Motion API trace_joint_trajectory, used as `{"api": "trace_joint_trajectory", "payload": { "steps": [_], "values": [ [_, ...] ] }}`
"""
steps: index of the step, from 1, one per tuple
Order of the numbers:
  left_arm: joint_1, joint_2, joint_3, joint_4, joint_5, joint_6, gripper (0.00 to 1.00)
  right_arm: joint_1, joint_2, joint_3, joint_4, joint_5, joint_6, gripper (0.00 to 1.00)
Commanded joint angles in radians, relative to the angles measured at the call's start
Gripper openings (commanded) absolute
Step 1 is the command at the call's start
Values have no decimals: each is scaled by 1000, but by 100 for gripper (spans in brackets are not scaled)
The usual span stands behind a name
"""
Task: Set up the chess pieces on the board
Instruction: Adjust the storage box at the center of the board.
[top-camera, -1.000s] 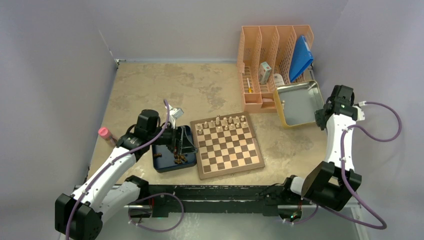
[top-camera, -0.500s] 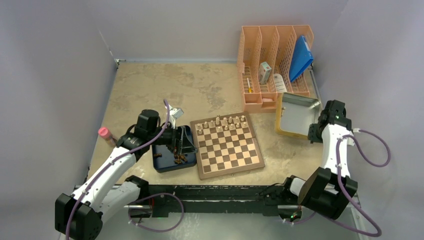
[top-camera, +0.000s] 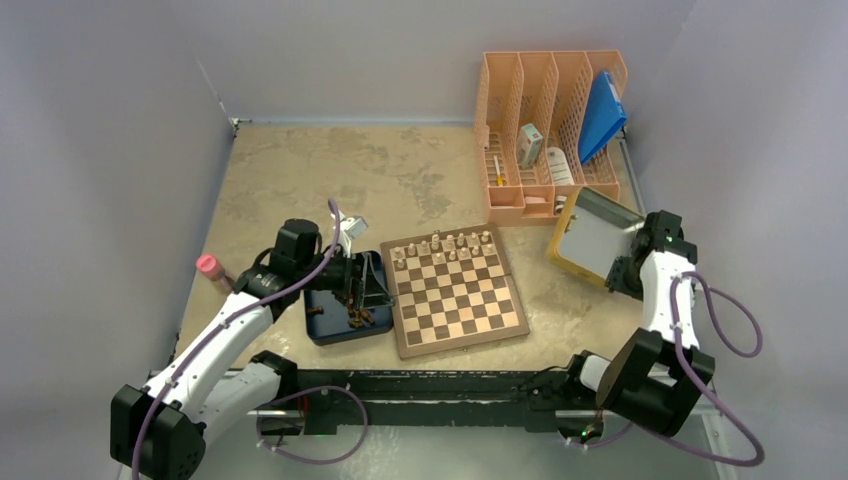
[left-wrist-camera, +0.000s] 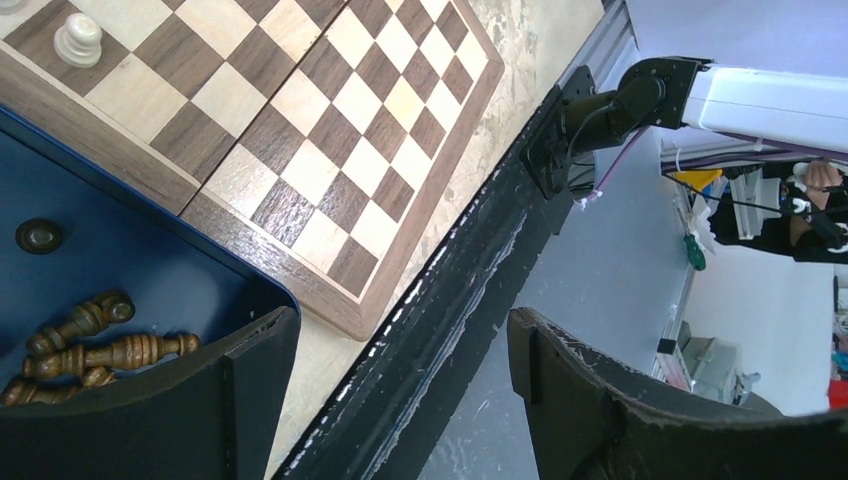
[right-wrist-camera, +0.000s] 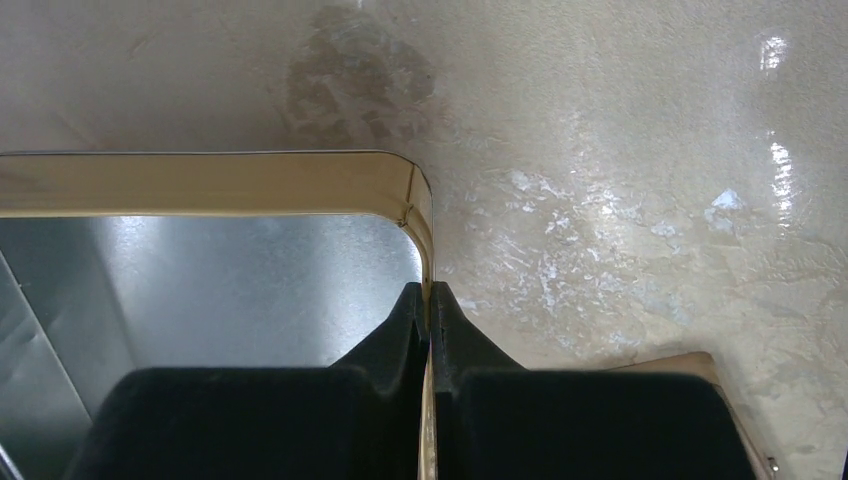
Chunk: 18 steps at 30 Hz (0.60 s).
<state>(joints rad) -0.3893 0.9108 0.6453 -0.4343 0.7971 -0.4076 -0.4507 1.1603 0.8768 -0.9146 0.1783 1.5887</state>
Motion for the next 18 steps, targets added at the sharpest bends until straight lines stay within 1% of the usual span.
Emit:
{"api": "trace_joint_trajectory", "payload": {
  "steps": [1,7,12,18],
  "values": [
    [-6,-5,50,10,-31,8,76,-6,63,35,-36,25,72,0],
    [-6,-7,53,4,-46,6,76,-8,79,27,-33,11,124,0],
    [-6,-4,54,0,-61,3,76,-8,142,17,-36,38,101,0],
    [-6,8,56,-3,-62,3,76,-8,109,-78,-32,19,147,0]
  ]
}}
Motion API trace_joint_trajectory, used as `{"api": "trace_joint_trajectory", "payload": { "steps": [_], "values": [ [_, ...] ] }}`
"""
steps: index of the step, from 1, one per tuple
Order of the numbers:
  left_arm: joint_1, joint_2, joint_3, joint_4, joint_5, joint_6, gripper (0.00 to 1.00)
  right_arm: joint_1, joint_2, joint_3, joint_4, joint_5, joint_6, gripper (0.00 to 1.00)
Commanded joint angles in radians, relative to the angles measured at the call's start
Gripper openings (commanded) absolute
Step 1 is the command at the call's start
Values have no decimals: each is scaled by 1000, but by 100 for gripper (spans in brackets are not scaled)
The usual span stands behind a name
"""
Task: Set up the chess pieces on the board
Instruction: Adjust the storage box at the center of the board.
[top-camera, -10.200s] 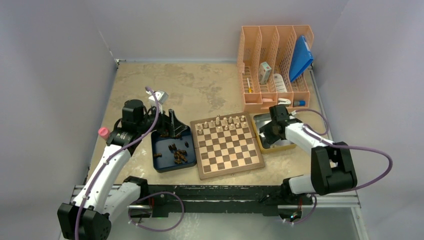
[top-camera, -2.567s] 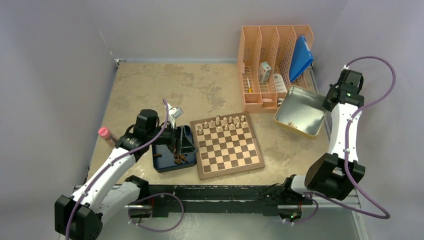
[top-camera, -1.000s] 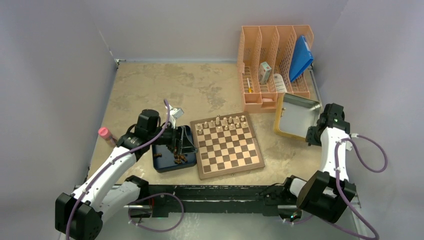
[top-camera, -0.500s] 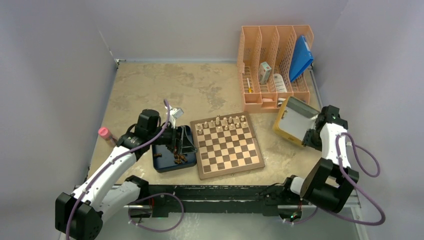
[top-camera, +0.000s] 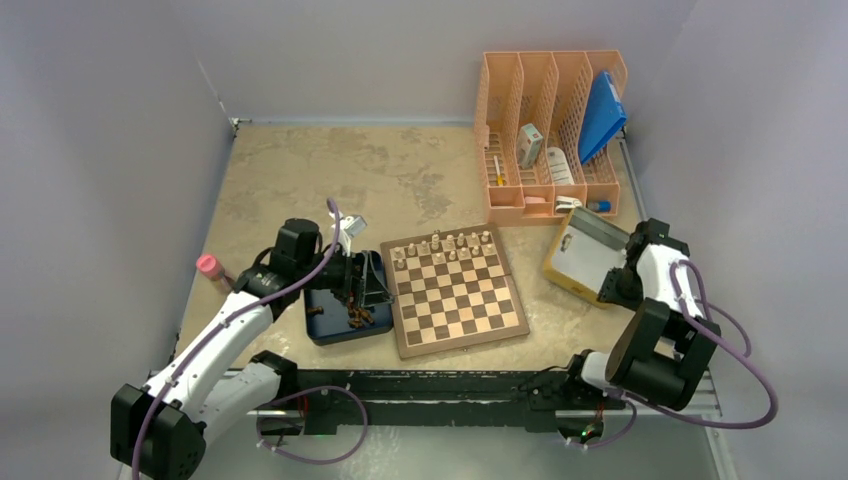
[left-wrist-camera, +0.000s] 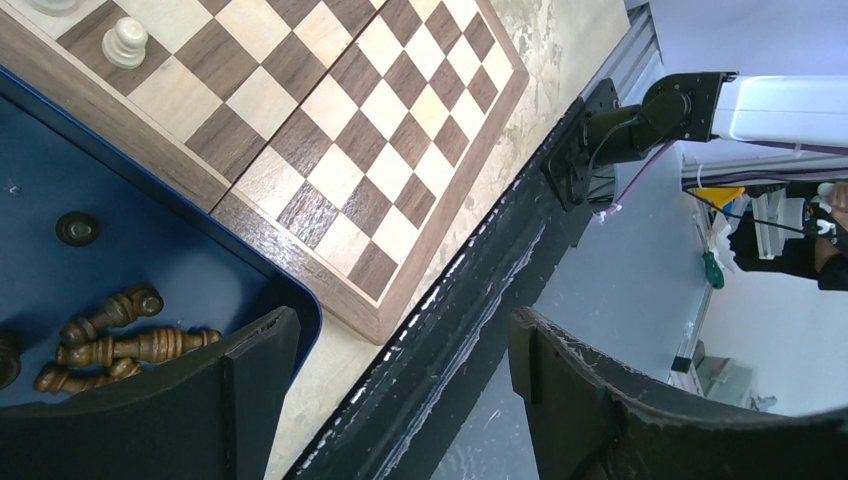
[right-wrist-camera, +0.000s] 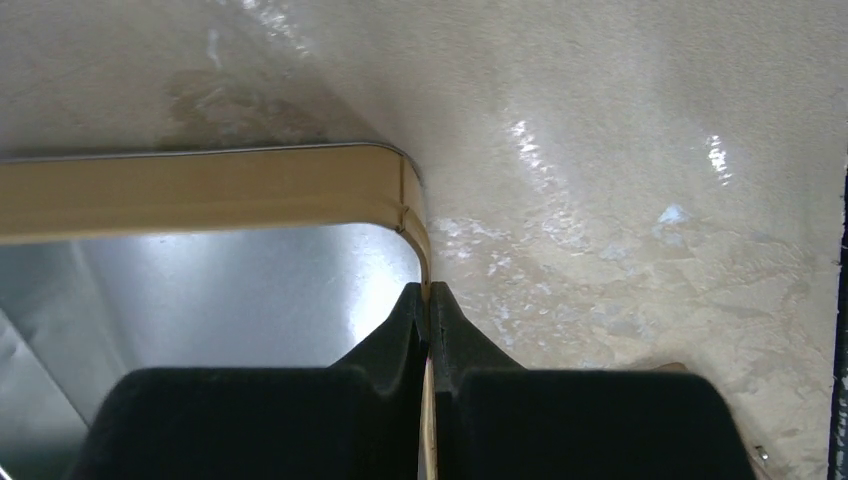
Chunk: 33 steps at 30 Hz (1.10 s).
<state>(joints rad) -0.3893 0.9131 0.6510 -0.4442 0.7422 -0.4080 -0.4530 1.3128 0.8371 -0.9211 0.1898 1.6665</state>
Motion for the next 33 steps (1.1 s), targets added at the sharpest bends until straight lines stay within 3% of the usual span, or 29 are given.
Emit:
{"api": "trace_joint_trajectory", "payload": {
  "steps": [1,9,15,20,26,30,33],
  "values": [
    [-6,6,51,7,-7,3,76,-6,-54,-45,-22,15,80,0],
    [-6,21,53,2,-11,1,76,-6,-27,-58,59,-6,31,0],
    [-6,19,52,3,-23,1,76,-6,-76,-13,7,34,3,31],
    [-6,7,49,5,-31,0,76,-6,-106,50,-13,66,-77,41],
    [-6,-9,46,12,-12,1,77,-6,-122,150,119,85,-355,54],
    [-6,-17,43,15,-12,3,77,-6,-73,258,149,131,-595,54],
    [-6,-17,39,21,-11,2,77,-1,-34,254,247,18,-858,51]
  ]
}}
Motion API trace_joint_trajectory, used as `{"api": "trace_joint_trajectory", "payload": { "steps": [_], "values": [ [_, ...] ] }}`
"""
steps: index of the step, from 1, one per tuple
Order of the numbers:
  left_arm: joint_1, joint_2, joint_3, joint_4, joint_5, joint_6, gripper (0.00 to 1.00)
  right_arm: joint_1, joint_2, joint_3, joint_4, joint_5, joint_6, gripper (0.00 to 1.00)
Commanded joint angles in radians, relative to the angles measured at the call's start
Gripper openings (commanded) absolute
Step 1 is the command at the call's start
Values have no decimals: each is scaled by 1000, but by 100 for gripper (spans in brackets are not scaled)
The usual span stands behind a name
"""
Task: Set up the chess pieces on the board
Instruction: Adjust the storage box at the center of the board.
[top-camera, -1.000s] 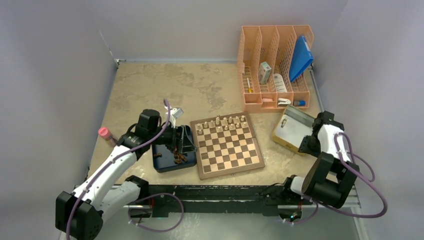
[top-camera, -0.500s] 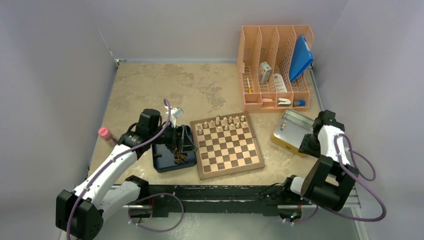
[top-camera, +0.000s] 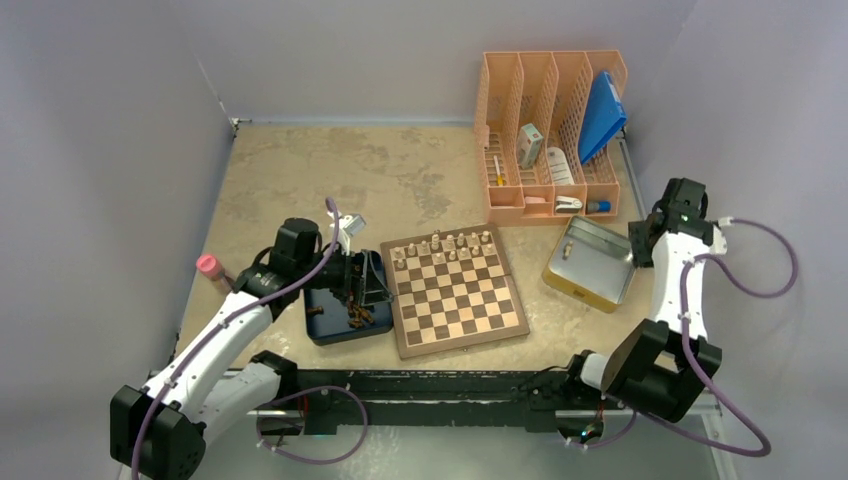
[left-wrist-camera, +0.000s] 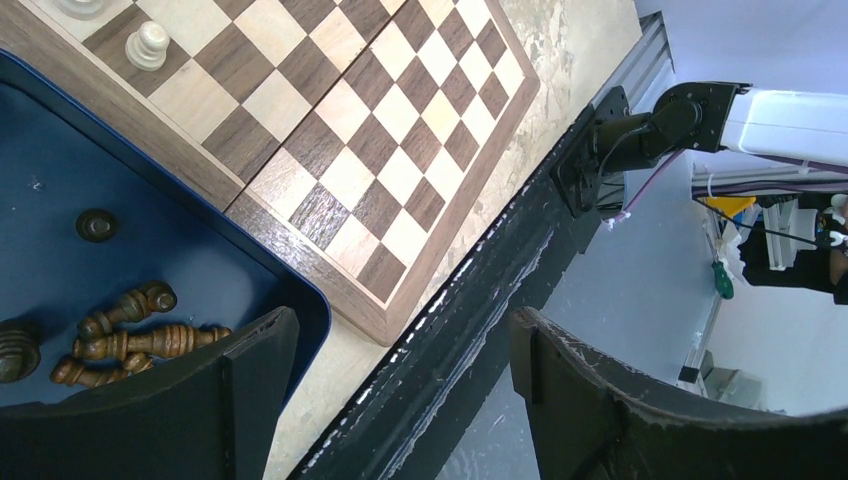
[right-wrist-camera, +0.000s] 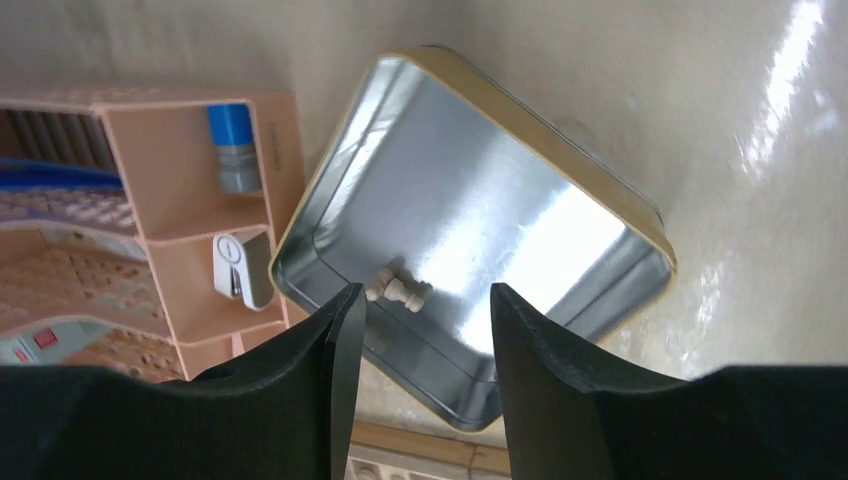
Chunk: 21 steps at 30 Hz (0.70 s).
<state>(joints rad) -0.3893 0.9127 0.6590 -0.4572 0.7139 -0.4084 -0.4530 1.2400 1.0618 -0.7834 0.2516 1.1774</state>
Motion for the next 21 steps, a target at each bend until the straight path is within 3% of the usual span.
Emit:
{"api": "trace_joint_trajectory", "payload": {
  "steps": [1,6,11,17,21],
  "values": [
    [-6,-17,31,35,17,3,77,4,45,8,161,-112,-467,50],
    [-6,-19,27,43,17,2,77,30,46,-5,334,-328,-822,49],
    [-6,-20,28,39,19,2,77,49,91,52,359,-487,-1064,52],
    [-6,-17,30,38,25,6,77,255,160,159,276,-321,-1406,53],
    [-6,-25,27,41,22,3,77,332,137,82,254,-220,-1524,51]
  ]
}}
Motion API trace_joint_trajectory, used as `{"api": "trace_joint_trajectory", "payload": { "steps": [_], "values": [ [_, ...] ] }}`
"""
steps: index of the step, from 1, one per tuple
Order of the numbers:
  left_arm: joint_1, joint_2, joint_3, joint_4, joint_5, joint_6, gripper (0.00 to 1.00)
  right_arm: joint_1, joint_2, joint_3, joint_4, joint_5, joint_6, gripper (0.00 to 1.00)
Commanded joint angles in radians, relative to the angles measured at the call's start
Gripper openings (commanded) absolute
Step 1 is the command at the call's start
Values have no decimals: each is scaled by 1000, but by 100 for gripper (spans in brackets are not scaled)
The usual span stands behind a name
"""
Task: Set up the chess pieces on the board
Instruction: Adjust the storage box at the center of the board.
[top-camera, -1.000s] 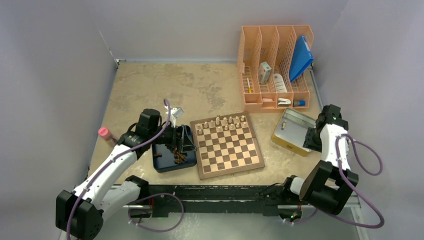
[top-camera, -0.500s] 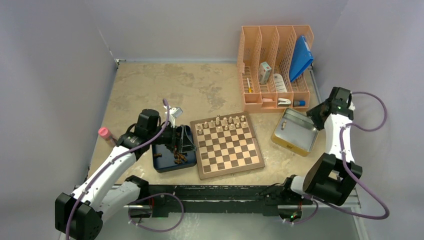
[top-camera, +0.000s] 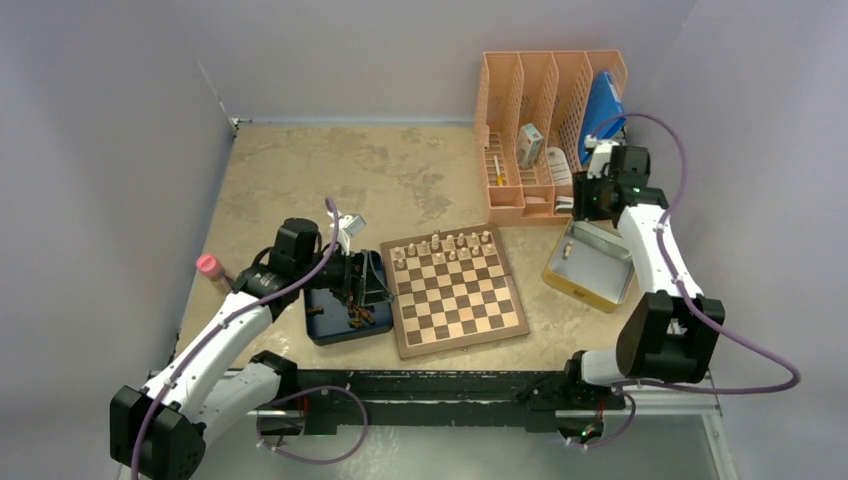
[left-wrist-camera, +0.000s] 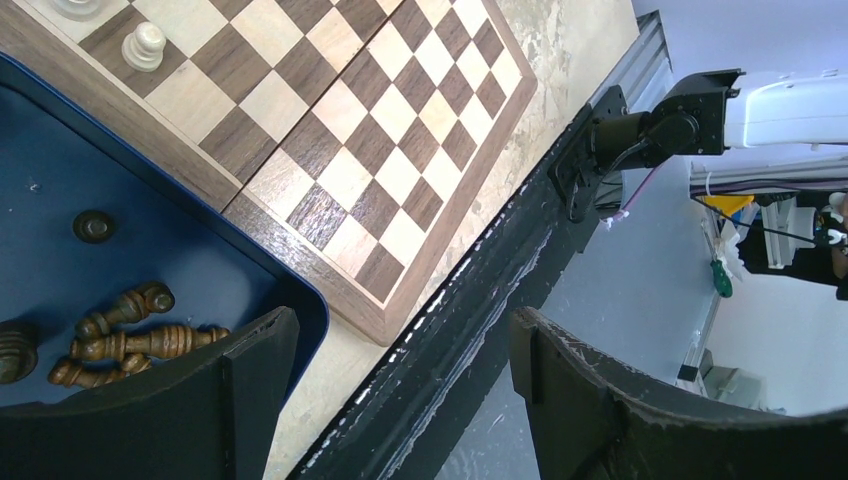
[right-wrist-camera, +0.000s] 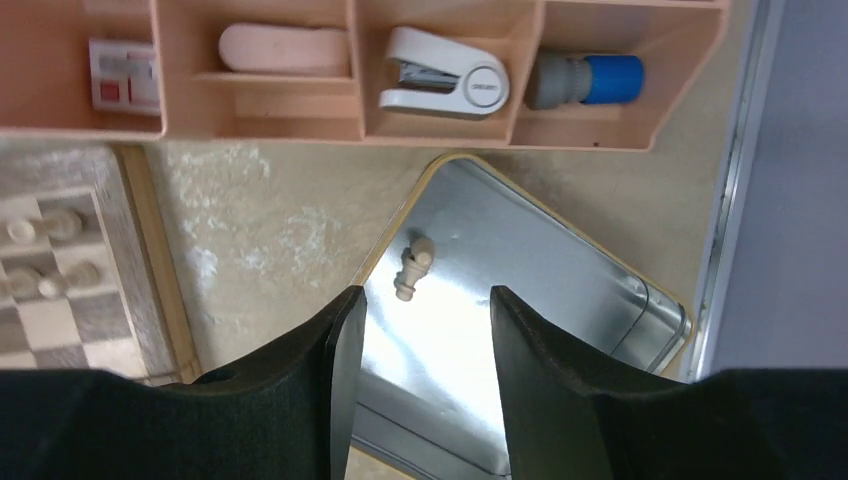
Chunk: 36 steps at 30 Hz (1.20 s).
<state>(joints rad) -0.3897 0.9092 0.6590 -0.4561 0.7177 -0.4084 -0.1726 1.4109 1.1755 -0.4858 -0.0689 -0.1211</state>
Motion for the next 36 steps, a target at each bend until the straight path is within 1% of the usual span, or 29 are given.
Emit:
{"api": "trace_joint_trajectory", "payload": {
  "steps": [1,4,6,7,12,15,18,21,26,29,32,34,36],
  "values": [
    [-6,-24,27,38,15,3,77,63,-50,-61,-34,94,-231,51],
    [-6,-34,27,39,8,2,77,131,-99,-142,-3,26,-250,49],
    [-6,-31,27,38,10,2,77,163,-125,-179,9,11,-273,49],
    [-6,-28,29,36,13,3,77,199,-136,-192,10,10,-285,49],
    [-6,-39,28,39,25,6,77,230,-191,-231,-43,-77,-377,48],
    [-6,-54,24,43,18,5,77,266,-232,-279,-42,-18,-385,50],
    [-6,-43,22,47,16,0,77,291,-238,-288,-36,26,-431,50],
    [-6,-42,23,44,28,3,77,292,-263,-288,-63,17,-461,50],
    [-16,-40,25,37,25,5,77,294,-311,-373,-109,65,-528,50],
    [-18,-19,24,44,39,6,77,294,-336,-424,-93,67,-538,50],
    [-18,-7,22,49,55,9,77,294,-330,-427,-84,66,-551,51],
    [-18,-7,18,54,53,6,77,294,-296,-426,-92,66,-552,51],
    [-18,-1,19,53,49,5,77,294,-261,-433,-80,97,-540,51]
  ]
}}
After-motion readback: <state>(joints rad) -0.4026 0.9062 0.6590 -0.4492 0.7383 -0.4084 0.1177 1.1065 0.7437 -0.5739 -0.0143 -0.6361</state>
